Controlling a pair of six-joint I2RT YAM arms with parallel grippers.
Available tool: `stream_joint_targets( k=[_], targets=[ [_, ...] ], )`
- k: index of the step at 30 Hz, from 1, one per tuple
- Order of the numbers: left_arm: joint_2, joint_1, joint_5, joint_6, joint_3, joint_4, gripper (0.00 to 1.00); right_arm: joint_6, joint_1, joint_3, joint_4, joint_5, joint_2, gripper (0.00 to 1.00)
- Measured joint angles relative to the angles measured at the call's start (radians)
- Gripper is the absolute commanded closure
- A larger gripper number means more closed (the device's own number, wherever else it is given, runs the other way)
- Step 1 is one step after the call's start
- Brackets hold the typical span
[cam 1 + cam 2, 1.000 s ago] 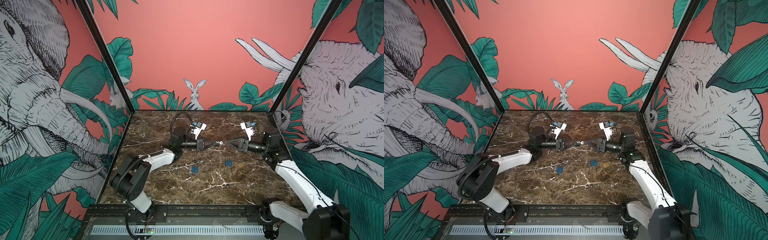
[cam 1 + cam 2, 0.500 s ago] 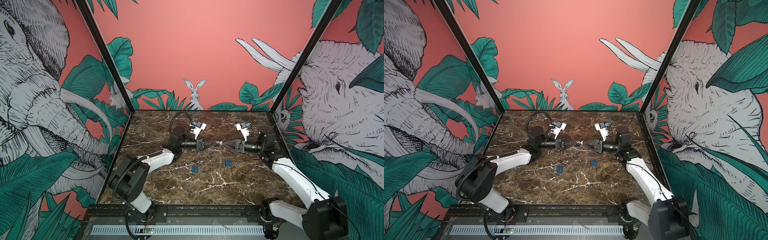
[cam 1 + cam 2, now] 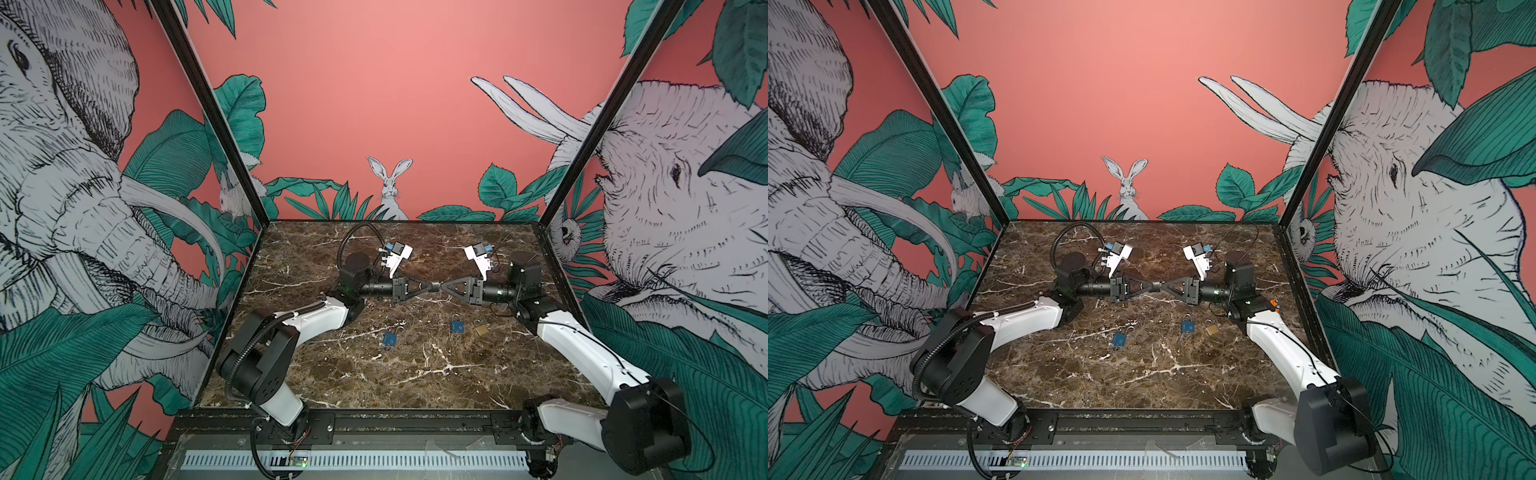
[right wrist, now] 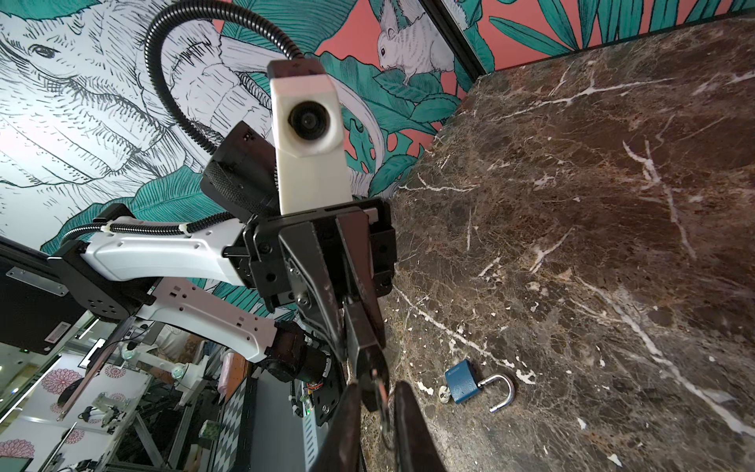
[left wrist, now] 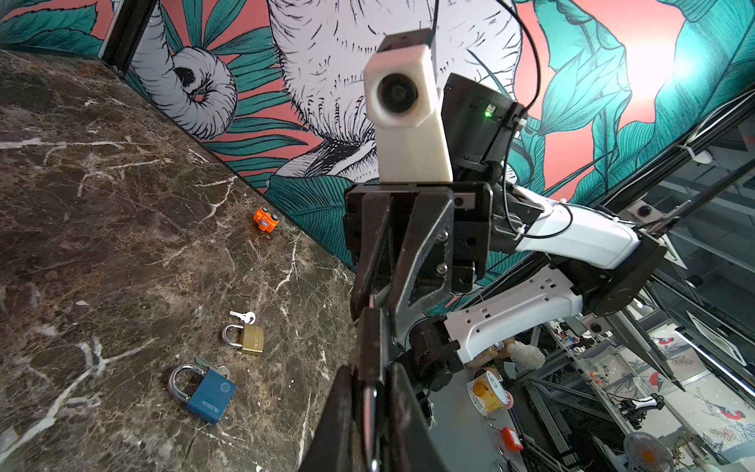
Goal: Lock with the key
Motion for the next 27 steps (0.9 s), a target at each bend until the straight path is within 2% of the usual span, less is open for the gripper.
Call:
stream_joint_targets(
  k=[10,15,27],
  targets=[
    [0.000,0.000,0.001,0.001,0.000,0.014,1.00,0.040,0.000,-0.011,0.056,-0.016,0.006,0.90],
    [0.000,0.000,0.006,0.001,0.000,0.013,1.00,0.080,-0.001,-0.032,0.106,-0.043,0.016,1.00],
    [0.000,0.000,0.002,0.024,-0.002,0.005,1.00,0.115,-0.014,-0.069,0.176,-0.066,0.014,1.00]
  ],
)
